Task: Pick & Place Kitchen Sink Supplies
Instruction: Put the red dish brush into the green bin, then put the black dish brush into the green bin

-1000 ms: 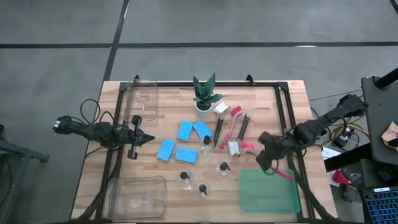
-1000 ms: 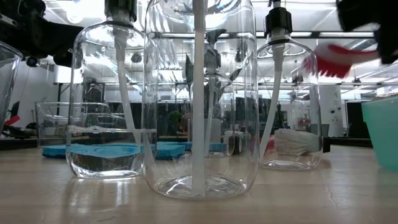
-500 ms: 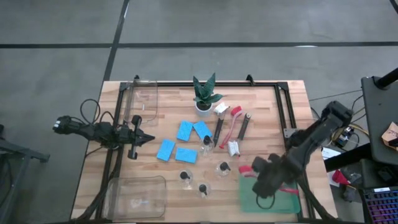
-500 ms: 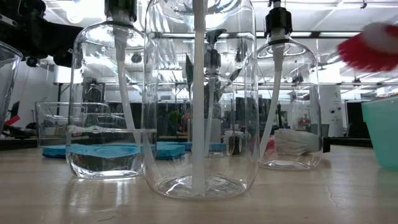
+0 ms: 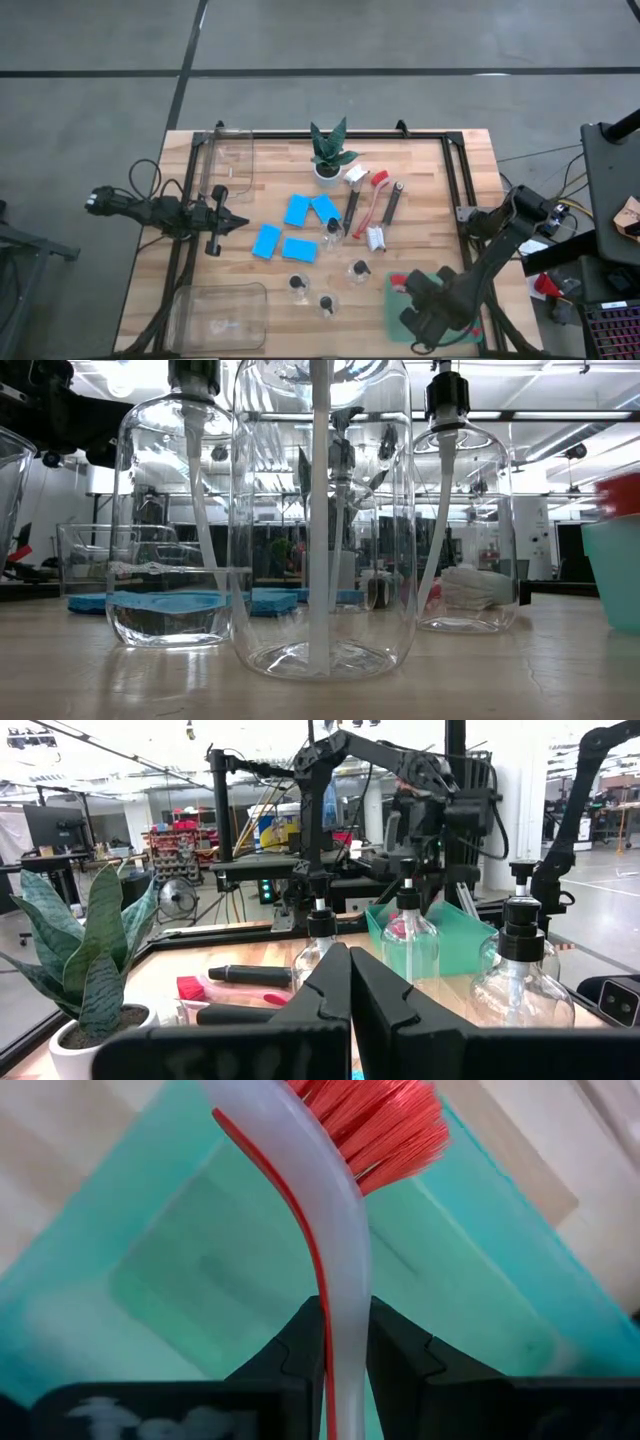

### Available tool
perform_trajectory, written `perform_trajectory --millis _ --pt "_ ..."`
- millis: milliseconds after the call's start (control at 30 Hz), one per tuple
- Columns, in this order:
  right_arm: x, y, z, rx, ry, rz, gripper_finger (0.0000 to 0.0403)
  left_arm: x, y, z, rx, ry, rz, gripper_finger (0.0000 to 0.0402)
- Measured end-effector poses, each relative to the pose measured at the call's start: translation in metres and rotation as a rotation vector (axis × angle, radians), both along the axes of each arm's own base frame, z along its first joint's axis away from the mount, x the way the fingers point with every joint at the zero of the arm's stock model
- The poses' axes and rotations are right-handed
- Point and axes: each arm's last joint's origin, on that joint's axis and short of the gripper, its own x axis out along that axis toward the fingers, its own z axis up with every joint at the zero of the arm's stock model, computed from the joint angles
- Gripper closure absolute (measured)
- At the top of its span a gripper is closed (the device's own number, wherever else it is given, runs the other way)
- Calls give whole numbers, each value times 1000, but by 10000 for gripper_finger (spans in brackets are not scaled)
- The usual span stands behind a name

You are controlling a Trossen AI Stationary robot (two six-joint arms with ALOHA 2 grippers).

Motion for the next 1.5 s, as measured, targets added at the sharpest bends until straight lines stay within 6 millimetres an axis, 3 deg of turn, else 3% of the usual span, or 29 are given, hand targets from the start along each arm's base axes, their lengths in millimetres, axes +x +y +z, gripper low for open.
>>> perform_trajectory --millis 167,467,833,1000,1233,1500 --pt "-3 4 -13 -37 23 -73 352 0 0 0 0 0 0 401" --pt "-3 7 -27 -84 60 -55 339 0 0 0 0 2 0 401" --pt "-3 5 -28 -115 45 -42 289 0 0 0 1 3 0 401" --pt "-2 0 -17 -136 45 -3 253 0 0 0 1 3 0 401" --pt "6 -20 10 -176 -105 -75 221 0 0 0 1 4 0 401" --pt "15 -74 35 -201 -198 -324 181 0 0 -1 1 6 0 401"
